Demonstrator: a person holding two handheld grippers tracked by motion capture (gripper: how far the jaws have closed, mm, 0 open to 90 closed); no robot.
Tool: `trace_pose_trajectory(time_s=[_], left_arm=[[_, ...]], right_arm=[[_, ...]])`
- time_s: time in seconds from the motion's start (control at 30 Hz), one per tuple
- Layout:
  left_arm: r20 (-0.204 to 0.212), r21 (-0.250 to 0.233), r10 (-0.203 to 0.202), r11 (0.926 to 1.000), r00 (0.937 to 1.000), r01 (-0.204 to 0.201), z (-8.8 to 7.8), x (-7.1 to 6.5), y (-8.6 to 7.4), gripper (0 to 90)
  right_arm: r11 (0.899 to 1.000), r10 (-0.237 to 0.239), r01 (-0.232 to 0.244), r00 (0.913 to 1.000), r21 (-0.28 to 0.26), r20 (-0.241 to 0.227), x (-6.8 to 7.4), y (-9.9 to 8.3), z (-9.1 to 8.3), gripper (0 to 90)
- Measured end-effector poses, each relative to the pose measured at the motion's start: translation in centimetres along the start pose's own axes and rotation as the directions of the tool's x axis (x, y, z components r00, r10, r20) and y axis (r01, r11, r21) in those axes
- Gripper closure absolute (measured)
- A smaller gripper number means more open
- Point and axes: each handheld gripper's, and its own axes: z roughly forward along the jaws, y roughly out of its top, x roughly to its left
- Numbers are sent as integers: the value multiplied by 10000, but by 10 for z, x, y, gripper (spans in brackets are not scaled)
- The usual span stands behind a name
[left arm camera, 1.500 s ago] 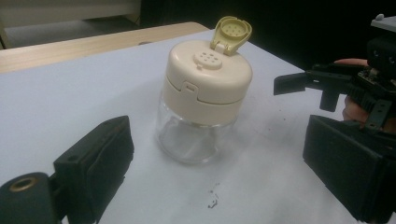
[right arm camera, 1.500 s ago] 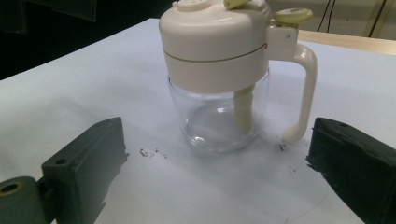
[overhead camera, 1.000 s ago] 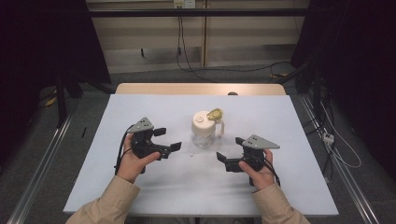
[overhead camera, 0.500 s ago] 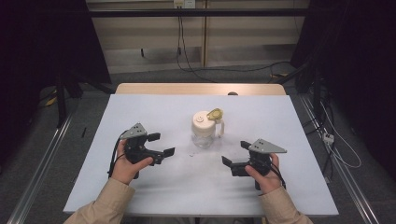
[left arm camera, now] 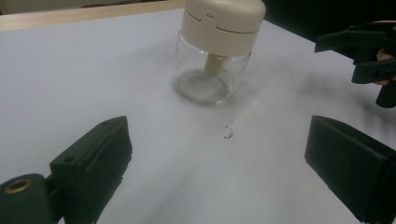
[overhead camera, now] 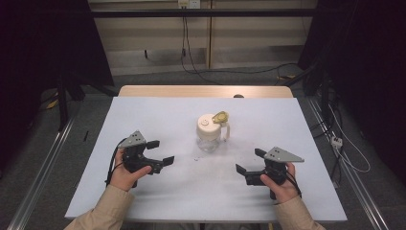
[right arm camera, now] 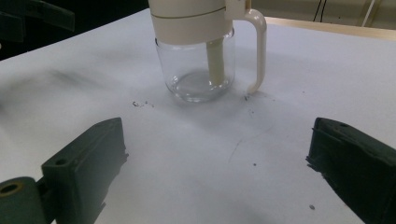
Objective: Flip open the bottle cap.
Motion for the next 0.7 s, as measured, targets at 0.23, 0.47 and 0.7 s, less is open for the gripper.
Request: trace_pose_trajectory(time_s=[0.23, 0.47, 0.7], left_arm=[[-90, 8, 60, 10000, 9999, -60, -7, 0, -4, 69], [-205, 78, 41, 10000, 9998, -40, -12, 1, -9, 69], [-279, 97, 28, 10000, 9996, -25, -15, 2, -13, 69]], right_arm=[[9999, -100, 99, 9999, 57, 74, -2, -4, -8, 35], [9999, -122, 121, 9999, 71, 120, -7, -9, -18, 35], [9996, -263, 263, 9996, 78, 84, -11, -14, -26, 36]])
